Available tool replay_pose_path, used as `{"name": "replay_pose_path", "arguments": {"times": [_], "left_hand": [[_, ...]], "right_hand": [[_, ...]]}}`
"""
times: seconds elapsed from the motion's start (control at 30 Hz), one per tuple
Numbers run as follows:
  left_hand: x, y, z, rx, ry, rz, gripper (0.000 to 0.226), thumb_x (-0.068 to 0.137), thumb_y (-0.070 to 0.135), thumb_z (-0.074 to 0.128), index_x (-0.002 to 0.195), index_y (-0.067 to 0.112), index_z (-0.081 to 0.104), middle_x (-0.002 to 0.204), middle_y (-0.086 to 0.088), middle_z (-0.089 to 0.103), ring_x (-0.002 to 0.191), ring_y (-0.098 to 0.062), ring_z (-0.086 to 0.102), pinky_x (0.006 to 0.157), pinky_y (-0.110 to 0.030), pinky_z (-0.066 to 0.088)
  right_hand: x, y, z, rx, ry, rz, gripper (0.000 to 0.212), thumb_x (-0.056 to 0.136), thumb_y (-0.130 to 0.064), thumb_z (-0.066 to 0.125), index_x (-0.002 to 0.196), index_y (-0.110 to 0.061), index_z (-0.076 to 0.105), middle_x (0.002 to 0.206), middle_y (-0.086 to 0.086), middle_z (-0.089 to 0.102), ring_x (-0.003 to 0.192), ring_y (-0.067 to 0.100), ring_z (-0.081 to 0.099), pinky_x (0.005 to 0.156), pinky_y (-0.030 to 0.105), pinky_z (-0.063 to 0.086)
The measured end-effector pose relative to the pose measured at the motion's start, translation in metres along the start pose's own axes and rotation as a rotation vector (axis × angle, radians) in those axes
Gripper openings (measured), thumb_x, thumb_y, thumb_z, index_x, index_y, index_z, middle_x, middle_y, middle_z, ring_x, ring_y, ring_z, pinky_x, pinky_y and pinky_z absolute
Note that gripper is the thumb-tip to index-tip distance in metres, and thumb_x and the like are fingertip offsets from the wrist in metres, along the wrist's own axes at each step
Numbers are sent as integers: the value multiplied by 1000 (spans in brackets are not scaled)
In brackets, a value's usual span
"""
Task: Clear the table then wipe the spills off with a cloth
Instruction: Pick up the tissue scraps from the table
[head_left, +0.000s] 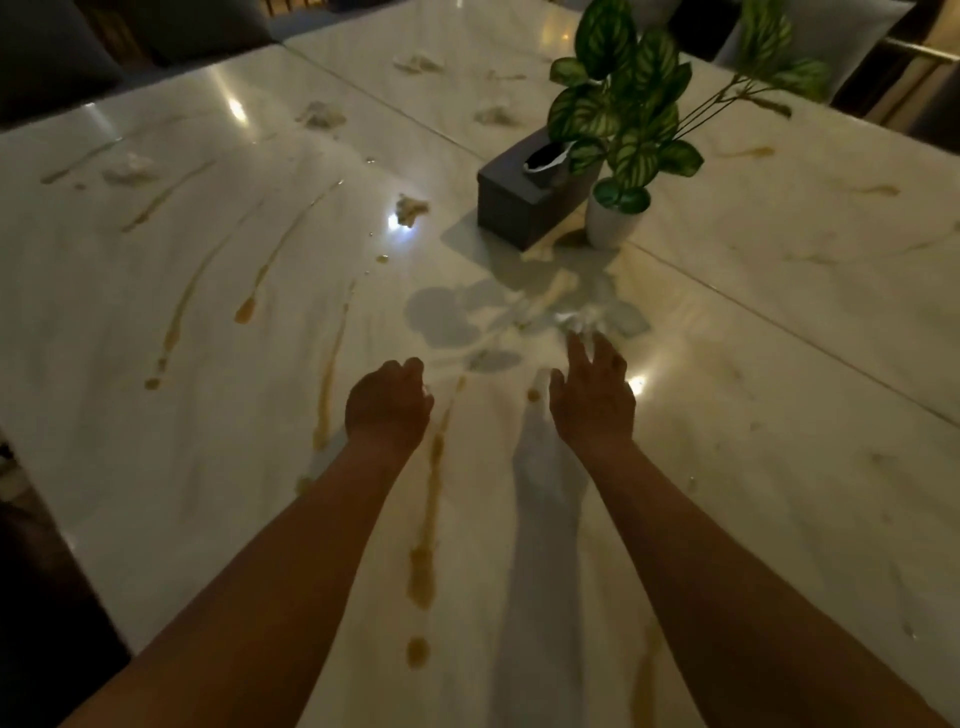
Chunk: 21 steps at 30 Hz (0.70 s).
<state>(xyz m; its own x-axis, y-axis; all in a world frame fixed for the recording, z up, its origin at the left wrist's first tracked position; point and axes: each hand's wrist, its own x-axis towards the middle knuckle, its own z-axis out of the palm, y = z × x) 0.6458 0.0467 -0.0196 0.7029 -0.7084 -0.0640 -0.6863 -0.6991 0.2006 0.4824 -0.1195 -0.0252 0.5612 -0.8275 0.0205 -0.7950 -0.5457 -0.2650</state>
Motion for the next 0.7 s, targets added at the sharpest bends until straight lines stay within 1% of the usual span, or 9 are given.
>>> {"name": "replay_pose_path", "arguments": {"times": [0.1,0.17,0.2,0.27,0.33,0.43,0.5,0.57,0.7], "left_hand": [[22,16,-6,36,36,49,10,101,20,46,99,11,50,96,-15,62,81,-34,57,66,-35,34],[31,22,-9,33,55,57,7,102,16,44,96,12,48,91,-16,63,72,-30,48,64,-36,32],[34,24,-10,28,79,61,7,102,15,44,99,11,49,89,-16,62,70,-29,45,63,-36,31],[36,25,-10,22,129,66,12,102,14,43,110,9,50,86,-14,59,67,-28,43,61,-37,30],[34,21,-9,-17,146,57,18,102,13,41,119,11,47,89,-13,60,67,-28,45,61,-38,33],[26,12,-8,-115,144,39,16,100,14,43,115,17,48,91,-11,59,71,-33,56,63,-38,41],[15,6,-14,-146,167,6,9,102,20,48,108,19,55,89,-11,57,76,-37,61,63,-36,39],[1,1,-25,-167,174,-26,18,103,30,53,104,16,63,90,-14,58,83,-40,63,66,-37,41],[-27,-14,-56,-260,119,-127,35,100,46,56,98,13,66,97,-17,66,93,-38,63,74,-36,42]], "right_hand": [[45,6,-2,-77,-48,34,67,101,-41,43,157,-34,7,166,8,-5,150,39,12,110,53,37],[68,8,-4,-87,-112,23,66,102,-39,43,157,-38,6,166,6,-10,150,41,10,110,54,37],[78,10,-4,-88,-153,9,62,103,-35,43,157,-37,12,166,8,-5,148,41,15,110,53,38],[90,11,-3,-137,-204,-30,47,103,-21,43,149,-25,37,159,19,23,138,42,35,103,48,42],[92,8,-2,-207,-123,-84,30,100,-11,44,125,-10,58,129,22,54,114,40,54,87,43,46],[79,3,-5,-206,-60,-139,21,96,-5,48,108,-5,65,109,19,64,99,37,62,78,39,49],[66,-1,-9,-59,-79,-103,22,93,-4,52,109,-7,66,109,17,66,101,36,62,81,37,49],[45,-13,-14,157,-36,-71,22,86,-6,62,106,-13,67,105,13,68,99,33,64,80,33,48],[-7,-76,-30,589,-54,32,12,75,-21,81,82,-16,72,82,4,73,79,21,68,66,23,39]]}}
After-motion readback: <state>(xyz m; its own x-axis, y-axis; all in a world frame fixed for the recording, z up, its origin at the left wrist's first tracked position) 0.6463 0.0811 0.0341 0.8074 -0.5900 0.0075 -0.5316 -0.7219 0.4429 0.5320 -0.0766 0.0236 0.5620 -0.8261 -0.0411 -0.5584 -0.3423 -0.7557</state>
